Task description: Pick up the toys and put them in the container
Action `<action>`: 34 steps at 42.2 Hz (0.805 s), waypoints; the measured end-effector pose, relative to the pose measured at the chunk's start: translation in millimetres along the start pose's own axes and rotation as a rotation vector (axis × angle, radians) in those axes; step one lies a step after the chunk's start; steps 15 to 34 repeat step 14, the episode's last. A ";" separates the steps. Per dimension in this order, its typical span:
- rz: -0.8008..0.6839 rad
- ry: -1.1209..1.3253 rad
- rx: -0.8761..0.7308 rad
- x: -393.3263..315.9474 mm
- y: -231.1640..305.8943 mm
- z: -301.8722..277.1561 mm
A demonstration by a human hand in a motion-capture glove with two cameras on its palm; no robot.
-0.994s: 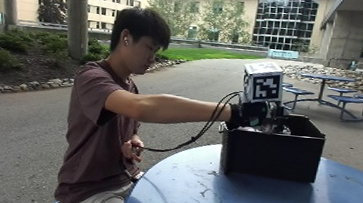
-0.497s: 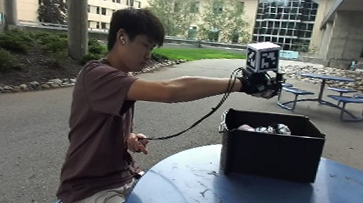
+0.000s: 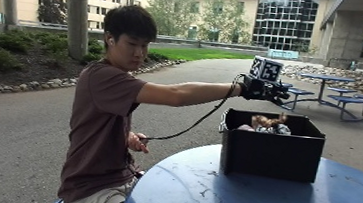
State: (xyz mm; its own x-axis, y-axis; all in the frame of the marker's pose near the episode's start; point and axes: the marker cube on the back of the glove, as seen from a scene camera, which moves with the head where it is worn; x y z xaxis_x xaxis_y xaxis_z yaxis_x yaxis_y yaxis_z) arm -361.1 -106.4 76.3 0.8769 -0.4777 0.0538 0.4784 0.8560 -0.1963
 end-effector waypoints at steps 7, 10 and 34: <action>-0.035 -0.034 0.031 1.5 6.5 -2.4; -0.045 -0.039 0.045 3.8 8.9 -4.3; -0.064 -0.050 0.069 -6.3 6.1 -5.1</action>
